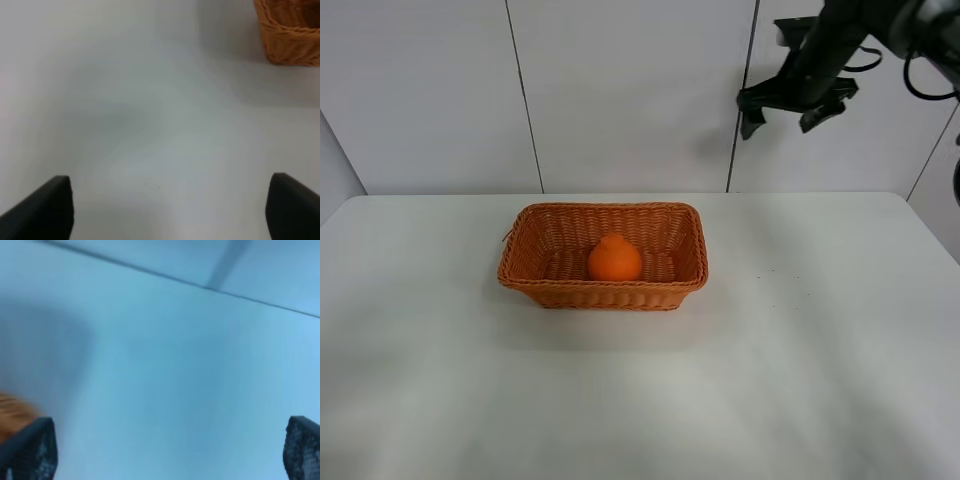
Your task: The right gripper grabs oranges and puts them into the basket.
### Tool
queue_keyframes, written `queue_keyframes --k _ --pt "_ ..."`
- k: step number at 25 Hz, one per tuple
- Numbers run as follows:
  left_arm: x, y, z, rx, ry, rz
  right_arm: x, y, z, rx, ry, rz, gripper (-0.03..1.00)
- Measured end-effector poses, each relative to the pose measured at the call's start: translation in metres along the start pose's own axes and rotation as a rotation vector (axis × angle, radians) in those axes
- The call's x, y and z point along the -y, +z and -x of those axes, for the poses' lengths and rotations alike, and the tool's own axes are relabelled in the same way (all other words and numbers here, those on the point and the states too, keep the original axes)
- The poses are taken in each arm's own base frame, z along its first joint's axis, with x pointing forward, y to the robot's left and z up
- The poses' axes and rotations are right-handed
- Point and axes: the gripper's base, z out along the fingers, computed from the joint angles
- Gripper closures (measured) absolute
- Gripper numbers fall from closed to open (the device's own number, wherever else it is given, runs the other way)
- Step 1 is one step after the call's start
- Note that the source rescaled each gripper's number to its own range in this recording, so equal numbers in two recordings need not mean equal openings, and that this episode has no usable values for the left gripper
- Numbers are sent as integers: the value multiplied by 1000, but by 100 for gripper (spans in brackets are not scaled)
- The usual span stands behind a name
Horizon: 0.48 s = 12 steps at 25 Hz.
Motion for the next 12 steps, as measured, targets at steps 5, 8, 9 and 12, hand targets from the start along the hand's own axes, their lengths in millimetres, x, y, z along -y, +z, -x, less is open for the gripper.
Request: queue_keyframes --k 5,8,9,12 --pt "0 0 0 0 0 0 42 0 -3 -7 74 -42 -3" --pt "0 0 0 0 0 0 43 1 -6 -22 69 -46 -3" --pt "0 0 0 0 0 0 43 0 -7 -27 68 -46 -3" --pt "0 0 0 0 0 0 41 -8 -13 -41 70 -42 -3"
